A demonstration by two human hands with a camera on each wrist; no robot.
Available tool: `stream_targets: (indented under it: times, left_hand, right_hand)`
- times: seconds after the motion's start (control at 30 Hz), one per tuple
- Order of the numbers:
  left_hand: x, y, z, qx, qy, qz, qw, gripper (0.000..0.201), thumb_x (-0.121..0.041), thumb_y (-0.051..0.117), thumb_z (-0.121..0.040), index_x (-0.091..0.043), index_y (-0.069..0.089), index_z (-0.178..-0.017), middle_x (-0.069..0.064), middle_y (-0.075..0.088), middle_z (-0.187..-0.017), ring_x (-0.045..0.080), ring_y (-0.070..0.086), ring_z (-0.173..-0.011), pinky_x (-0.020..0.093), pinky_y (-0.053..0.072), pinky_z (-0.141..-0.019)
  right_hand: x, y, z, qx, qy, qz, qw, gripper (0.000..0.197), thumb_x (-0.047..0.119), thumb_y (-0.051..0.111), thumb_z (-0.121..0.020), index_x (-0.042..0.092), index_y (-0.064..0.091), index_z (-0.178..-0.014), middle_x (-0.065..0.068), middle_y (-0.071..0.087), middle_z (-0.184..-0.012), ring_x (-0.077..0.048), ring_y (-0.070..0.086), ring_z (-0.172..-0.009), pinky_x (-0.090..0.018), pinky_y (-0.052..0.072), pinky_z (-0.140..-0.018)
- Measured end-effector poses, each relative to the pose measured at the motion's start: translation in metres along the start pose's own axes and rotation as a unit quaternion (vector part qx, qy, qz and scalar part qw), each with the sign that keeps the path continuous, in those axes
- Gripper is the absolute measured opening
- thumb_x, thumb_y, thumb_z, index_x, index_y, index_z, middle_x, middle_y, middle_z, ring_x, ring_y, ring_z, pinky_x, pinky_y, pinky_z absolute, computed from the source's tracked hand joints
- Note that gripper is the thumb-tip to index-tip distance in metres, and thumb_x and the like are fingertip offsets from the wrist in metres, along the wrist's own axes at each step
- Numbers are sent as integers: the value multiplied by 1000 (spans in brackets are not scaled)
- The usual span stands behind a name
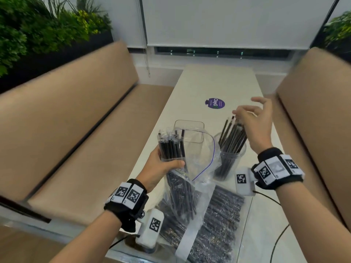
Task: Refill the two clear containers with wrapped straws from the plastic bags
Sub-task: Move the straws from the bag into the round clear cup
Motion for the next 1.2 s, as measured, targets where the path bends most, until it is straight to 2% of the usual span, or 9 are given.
stream_targets:
  times: [0.1, 0.23, 0.37, 0.53, 0.63, 0.73, 0.93, 1.1, 1.2]
  left_hand:
    - [0, 3, 1, 4, 0, -1, 1000, 51, 6, 80, -69, -15, 57, -110, 3, 75, -97, 19, 73, -92, 38, 54, -91]
    - [1, 6, 1, 3, 0, 1, 1000, 57, -6, 83, -61, -16, 59, -111, 13, 73, -107, 28, 71, -100, 40, 54, -92]
    - [1, 6, -1, -9, -4, 1, 1000, 55, -7, 84, -60, -18, 60, -108, 15, 72, -108, 32, 69, -103, 46, 52, -96]
    - [-3, 11, 2, -7, 4, 14, 1000, 67, -6, 85, -56, -16, 56, -116, 16, 71, -111, 34, 69, -103, 57, 51, -96]
    - [-6, 17, 6, 37, 12, -2, 999, 77, 11, 77, -67, -17, 44, -131, 14, 65, -124, 28, 68, -108, 47, 58, -86]
    - [-6, 22, 9, 71, 12, -9, 997, 88, 21, 70, -70, -17, 35, -141, 11, 65, -125, 25, 72, -101, 38, 60, -77]
    - [-3, 23, 8, 89, 7, -3, 996, 87, 20, 72, -70, -18, 35, -139, 14, 60, -131, 41, 69, -102, 55, 56, -87]
    - [-9, 21, 7, 44, 35, -48, 997, 77, 12, 78, -70, -19, 43, -132, -8, 61, -119, -9, 64, -101, 10, 50, -82]
    - [-8, 18, 4, 34, 38, -63, 997, 78, 4, 82, -67, -18, 46, -133, -1, 63, -124, 7, 62, -113, 26, 48, -96]
  right_hand:
    - [8, -6, -12, 1, -38, 32, 999, 47, 4, 64, -84, 18, 46, -124, -6, 65, -101, -16, 67, -85, -13, 51, -60]
    - [21, -9, -11, -16, -95, 148, 984, 40, 0, 55, -83, 11, 57, -121, -3, 65, -103, -13, 63, -94, -26, 53, -90]
    - [53, -5, 20, -50, -126, 54, 989, 21, 0, 54, -86, 12, 63, -101, -3, 69, -89, -11, 66, -79, -18, 53, -77]
    - [41, 31, 88, 245, 100, 57, 963, 32, 30, 67, -89, 12, 62, -115, -2, 72, -99, -13, 71, -86, -32, 59, -83]
    - [19, 50, 103, 323, 87, 160, 929, 54, 49, 73, -80, 23, 55, -124, 8, 65, -112, -6, 64, -100, -18, 49, -81]
    - [13, 60, 108, 323, 46, 153, 933, 43, 48, 72, -80, 24, 59, -113, 8, 66, -111, -5, 60, -98, -15, 48, -81]
    - [5, 56, 108, 300, -13, 127, 945, 24, 33, 67, -89, 20, 64, -109, -2, 68, -105, -13, 62, -99, -34, 51, -88]
    - [22, 44, 87, 262, 10, 81, 962, 24, 32, 57, -96, 15, 56, -113, 3, 70, -108, -13, 66, -103, -41, 51, -97]
    - [41, 37, 71, 225, 23, -13, 974, 6, 21, 48, -101, 16, 48, -103, -3, 71, -87, -20, 69, -86, -45, 53, -92]
Point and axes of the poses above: each hand's wrist, its own z-axis away from the middle knuckle, its own y-axis out of the palm, x = y × z, the point moved 1 cm from there along -z, towards the middle knuckle
